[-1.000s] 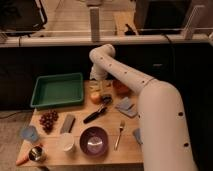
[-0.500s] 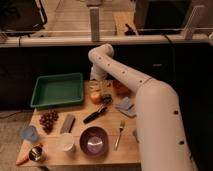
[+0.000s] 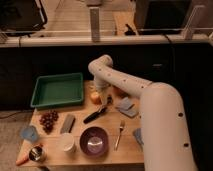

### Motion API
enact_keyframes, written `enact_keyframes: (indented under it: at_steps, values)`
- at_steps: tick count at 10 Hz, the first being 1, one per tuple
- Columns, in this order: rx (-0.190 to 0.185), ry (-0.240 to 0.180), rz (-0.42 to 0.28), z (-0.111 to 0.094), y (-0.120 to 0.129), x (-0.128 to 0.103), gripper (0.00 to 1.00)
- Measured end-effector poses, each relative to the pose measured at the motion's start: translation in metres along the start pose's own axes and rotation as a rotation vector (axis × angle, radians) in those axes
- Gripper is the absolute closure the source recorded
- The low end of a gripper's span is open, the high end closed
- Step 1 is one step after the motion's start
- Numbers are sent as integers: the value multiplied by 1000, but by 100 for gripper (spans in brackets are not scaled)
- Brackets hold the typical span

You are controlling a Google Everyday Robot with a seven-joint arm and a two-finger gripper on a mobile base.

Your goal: Place apple in tray

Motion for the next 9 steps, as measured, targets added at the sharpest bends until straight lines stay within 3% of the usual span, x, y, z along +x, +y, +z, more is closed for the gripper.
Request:
enact_keyframes:
  at_steps: [1, 2, 4, 6, 9]
  values:
    - [13, -45, 14, 5, 3, -1, 20]
    - [52, -111, 25, 9, 5, -2, 20]
    - [126, -157, 16, 9, -1, -12, 20]
    - [183, -178, 22, 11, -9, -17, 20]
    - [201, -183, 22, 21, -20, -18, 20]
